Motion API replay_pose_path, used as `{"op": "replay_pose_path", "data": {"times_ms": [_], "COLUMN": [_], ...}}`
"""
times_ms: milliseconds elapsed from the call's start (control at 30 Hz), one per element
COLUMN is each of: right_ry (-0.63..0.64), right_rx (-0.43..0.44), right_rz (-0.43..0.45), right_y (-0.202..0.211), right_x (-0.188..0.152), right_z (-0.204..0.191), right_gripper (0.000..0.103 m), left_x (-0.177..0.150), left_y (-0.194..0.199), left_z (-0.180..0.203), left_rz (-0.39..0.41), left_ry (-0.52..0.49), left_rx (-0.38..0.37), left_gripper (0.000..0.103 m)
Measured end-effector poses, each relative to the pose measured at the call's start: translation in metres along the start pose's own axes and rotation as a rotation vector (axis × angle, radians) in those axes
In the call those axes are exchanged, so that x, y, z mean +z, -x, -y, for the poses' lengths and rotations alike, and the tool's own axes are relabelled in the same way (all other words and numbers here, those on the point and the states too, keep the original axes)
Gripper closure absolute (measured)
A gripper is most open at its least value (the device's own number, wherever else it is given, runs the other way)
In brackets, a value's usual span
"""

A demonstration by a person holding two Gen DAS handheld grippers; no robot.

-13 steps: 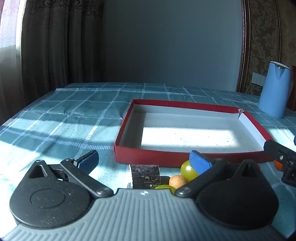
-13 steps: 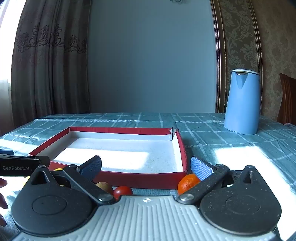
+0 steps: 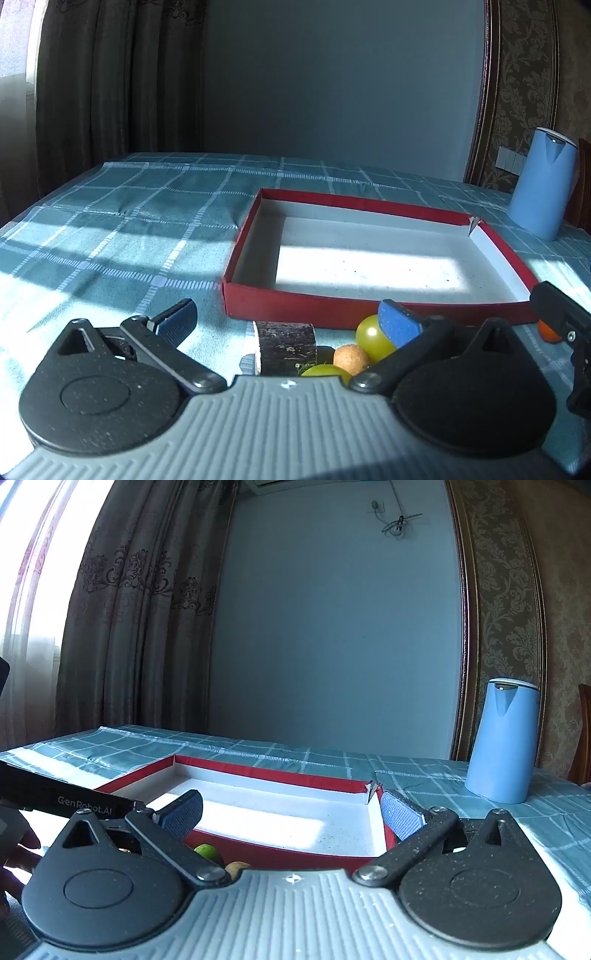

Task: Organize fruits
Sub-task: 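Move left tool toward green tomato while right tool moves toward mandarin orange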

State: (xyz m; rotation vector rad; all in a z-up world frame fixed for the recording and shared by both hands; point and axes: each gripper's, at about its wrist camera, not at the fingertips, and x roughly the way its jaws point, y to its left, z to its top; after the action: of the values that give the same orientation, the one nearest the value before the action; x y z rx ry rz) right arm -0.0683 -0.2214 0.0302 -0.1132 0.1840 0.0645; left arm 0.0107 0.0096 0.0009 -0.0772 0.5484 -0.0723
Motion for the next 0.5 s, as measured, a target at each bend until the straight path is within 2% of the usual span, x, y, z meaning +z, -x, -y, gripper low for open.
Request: {"op": "replay_pose_path", "data": {"times_ms": [33, 100, 200, 300, 367, 500], "right_ry": [0.000, -0.002, -0.014, -0.019, -0.011, -0.015], "right_rx": [-0.018, -0.079, -0.063, -0.037, -0.055, -0.070], "right_rz": [0.005, 0.003, -0.061, -0.107, -0.118, -0.154], "right_y": [0.001, 0.002, -0.008, -0.013, -0.015, -0.020], "right_x": [-0.001, 0.000, -0.002, -0.003, -0.003, -0.004], "right_z": [-0.001, -0.002, 0.000, 0.001, -0.001, 0.000], "right_gripper": [0.000, 0.000, 0.000, 0.000, 0.000, 0.000], "left_x": [0.000, 0.000, -0.001, -0.003, -0.005, -0.004], "left_y": [-0.003, -0.001, 0.008, 0.017, 0.020, 0.024], "left_z": [-0.001, -0.004, -0.008, -0.003, 0.003, 0.002], "left_rz": [-0.027, -0.002, 0.052, 0.107, 0.147, 0.186], "left_ry": [0.008, 0.023, 0.041, -0.010, -0.052, -0.048], "left_rx": [0.000, 0.028, 0.067, 0.077, 0.098, 0.094], "left_gripper": [0.000, 0.000, 0.000, 0.000, 0.000, 0.000]}}
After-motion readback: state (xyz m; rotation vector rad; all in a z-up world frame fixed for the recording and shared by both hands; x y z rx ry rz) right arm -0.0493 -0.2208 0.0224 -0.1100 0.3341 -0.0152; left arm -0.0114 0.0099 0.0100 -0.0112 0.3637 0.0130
